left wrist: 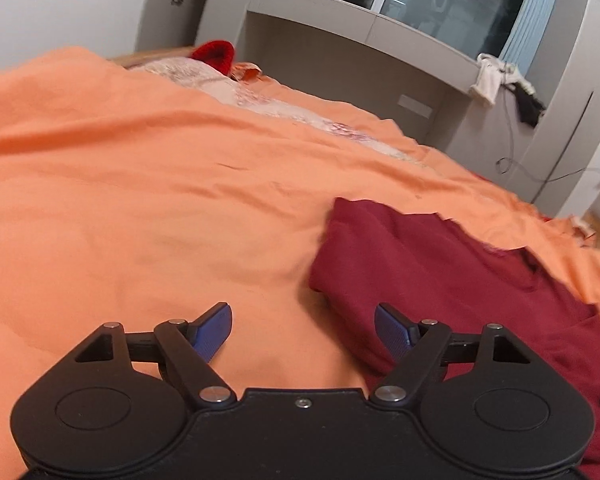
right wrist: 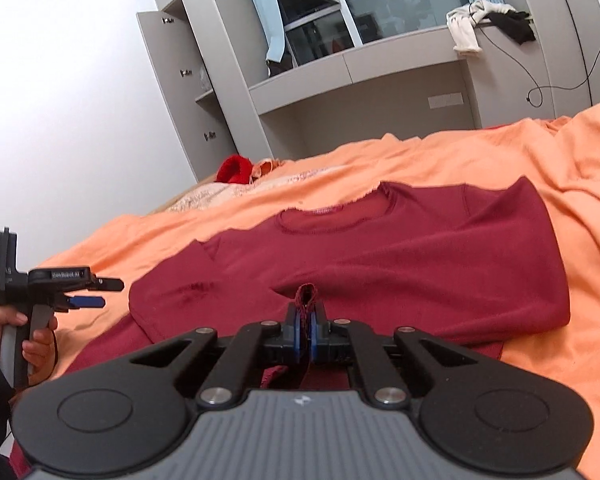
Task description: Fold small clothes
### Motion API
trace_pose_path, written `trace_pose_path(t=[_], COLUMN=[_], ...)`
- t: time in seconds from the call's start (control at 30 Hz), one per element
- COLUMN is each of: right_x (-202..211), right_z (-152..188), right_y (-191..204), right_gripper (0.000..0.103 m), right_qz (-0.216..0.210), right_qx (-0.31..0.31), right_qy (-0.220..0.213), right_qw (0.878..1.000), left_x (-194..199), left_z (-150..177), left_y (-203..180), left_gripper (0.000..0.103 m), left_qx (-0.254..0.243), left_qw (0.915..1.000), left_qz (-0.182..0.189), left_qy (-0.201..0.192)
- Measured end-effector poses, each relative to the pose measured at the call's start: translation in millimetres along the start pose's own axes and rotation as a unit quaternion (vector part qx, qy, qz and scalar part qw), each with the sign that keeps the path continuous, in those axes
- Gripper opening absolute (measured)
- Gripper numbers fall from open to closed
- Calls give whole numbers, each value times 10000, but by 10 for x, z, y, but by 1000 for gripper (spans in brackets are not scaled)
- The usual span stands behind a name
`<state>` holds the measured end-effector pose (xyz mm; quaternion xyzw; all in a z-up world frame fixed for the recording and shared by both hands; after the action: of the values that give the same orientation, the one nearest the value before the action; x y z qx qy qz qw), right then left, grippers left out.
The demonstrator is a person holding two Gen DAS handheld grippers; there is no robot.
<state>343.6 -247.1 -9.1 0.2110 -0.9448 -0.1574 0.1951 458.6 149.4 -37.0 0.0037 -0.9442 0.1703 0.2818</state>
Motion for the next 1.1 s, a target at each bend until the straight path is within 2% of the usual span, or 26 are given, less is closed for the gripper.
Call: trace_pose_path(t=[0.07,0.13,0.17,0.2,0.23,0.3,0.37,0.4,0.57,0.63,0.73,0.83,0.93,1.0,1.07,1.1], right_x=[-16,-21,-19,-13,-7,1,13,9,-19,-45,-96,-97,-65,-46,-16,14], right_z=[-8,-7,-7,-3,3,7,8,6,42,75,135,187,190,192,190,180], right_y=[-15,-14,-16,-15,-11,4,18,27,100,138,188,186,167,156,153,156], right_gripper=[5,5,5,5,5,5,5,5,6,5,5,6,10,13,25,38], right_qz=[-20,-44,-59,-72,-88,-129,-157,-171,-262,-264,-209,-175,-141,-131,-104,-87], right_qx=[-37,-63,-72,-80,-82,-64,-18,8,108,214,422,451,428,430,451,477], right_qy=[5,-2,-4,-3,0,-1,-3,-5,60,124,265,343,331,338,320,286], right_qw=[10000,10000,10000,9999,9999,9999,9999,9999,9996,9993,9985,9982,9984,9984,9984,9984], left_x=[-33,-86,-121,-154,-194,-278,-316,-300,-100,-108,-212,-214,-154,-93,-24,26], left_z=[2,7,0,-7,-10,-2,1,-10,-156,-153,-42,-29,-37,-44,-64,-76], left_y=[-40,-88,-99,-101,-89,-75,-84,-100,-73,-36,-32,-40,-43,-40,-65,-81], left_gripper=[79,73,62,46,40,20,6,4,3,3,3,6,27,45,56,61], left_qx=[201,342,379,437,521,715,851,838,893,900,717,615,480,281,128,69], left_qw=[9994,9986,9985,9985,9982,9969,9957,9960,9954,9953,9966,9972,9977,9978,9976,9975], left_qz=[239,353,331,258,176,145,210,212,-71,-149,-400,-421,-485,-592,-654,-670], left_qy=[115,196,218,217,224,288,291,219,-338,-319,-50,-24,-39,-110,-179,-231])
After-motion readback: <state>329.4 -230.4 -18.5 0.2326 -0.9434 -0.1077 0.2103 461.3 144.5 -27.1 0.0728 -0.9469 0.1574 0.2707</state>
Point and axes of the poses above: each gripper's, at about its wrist camera, not at the fingertips, and x roughly against the way its jaws point, y to its left, z to its underside, the point moved 9 cm from there along -x, roughly the way its jaws point, and after that the axes turned 5 degrees about -y, right-handed, at the moved point
